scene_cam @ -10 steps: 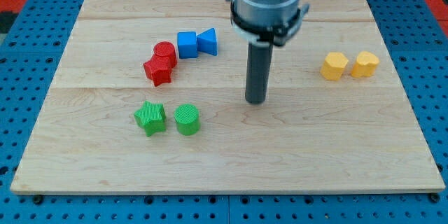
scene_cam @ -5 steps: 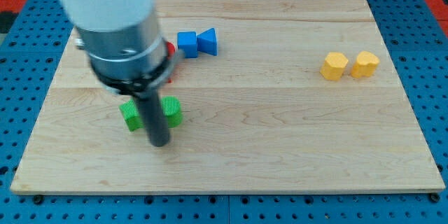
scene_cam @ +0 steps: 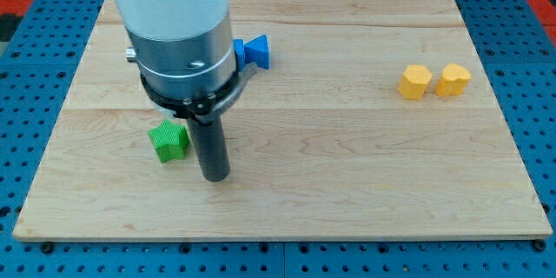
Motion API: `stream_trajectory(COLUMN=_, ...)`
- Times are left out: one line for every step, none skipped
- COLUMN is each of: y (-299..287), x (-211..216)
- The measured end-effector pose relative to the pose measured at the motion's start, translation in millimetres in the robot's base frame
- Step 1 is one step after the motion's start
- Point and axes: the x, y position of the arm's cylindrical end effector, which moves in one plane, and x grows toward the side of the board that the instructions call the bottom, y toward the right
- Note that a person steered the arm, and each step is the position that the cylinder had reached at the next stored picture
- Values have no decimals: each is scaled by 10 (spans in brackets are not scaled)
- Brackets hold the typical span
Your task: Move the green circle to the bottom right of the red star
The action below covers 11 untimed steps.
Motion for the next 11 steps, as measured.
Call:
stream_trajectory(y=-76, x=-193)
stream_trajectory(y=-77, x=-297)
stream_trajectory(y=-72, x=-241)
stream_trajectory(y=-108, x=-143)
stream_trajectory(y=-259, x=-229)
stream_trajectory(y=-271, x=-334)
stream_trajectory(y=-271, x=-399)
stream_trajectory(y=-271, x=-481)
stream_trajectory(y=-271, x=-545)
stream_trajectory(y=-271, x=-550)
stream_trajectory(y=-229, x=-489)
